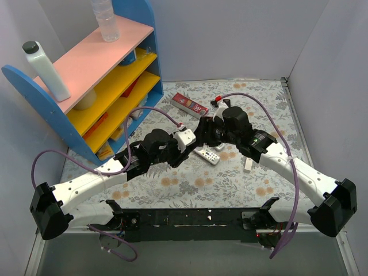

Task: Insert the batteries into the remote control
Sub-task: Adjust the remote control.

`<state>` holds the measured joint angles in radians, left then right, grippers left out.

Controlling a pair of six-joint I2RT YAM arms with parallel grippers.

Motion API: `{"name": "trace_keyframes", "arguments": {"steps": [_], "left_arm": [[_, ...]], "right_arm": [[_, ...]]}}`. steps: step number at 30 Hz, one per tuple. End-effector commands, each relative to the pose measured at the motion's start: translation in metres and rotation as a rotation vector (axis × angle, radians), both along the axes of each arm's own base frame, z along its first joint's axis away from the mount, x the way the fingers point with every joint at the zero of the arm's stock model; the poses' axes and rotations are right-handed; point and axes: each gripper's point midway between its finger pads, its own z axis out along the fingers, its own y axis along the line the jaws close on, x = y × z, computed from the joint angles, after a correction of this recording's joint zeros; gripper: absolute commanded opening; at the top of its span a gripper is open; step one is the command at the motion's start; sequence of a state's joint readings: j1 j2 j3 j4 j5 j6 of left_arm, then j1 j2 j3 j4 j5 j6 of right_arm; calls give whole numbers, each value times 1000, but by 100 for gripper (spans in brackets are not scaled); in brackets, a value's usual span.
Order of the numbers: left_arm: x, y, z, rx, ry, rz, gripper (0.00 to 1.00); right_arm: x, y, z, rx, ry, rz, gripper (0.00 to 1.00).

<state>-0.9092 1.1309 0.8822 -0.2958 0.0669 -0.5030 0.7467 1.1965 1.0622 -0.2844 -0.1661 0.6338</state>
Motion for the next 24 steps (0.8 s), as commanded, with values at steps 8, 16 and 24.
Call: {"name": "trace_keyframes", "arguments": {"steps": [8, 16, 24], "left_arm": [[3, 0, 14, 37, -104, -23, 7], [7, 5, 21, 4, -95, 53, 54], [15, 24, 63, -374, 5, 382, 98]], "right_arm": [[-15, 17, -15, 125, 83, 54, 41], [-12, 1, -2, 211, 38, -57, 1], [-11, -29, 24, 413, -114, -201, 1]]}}
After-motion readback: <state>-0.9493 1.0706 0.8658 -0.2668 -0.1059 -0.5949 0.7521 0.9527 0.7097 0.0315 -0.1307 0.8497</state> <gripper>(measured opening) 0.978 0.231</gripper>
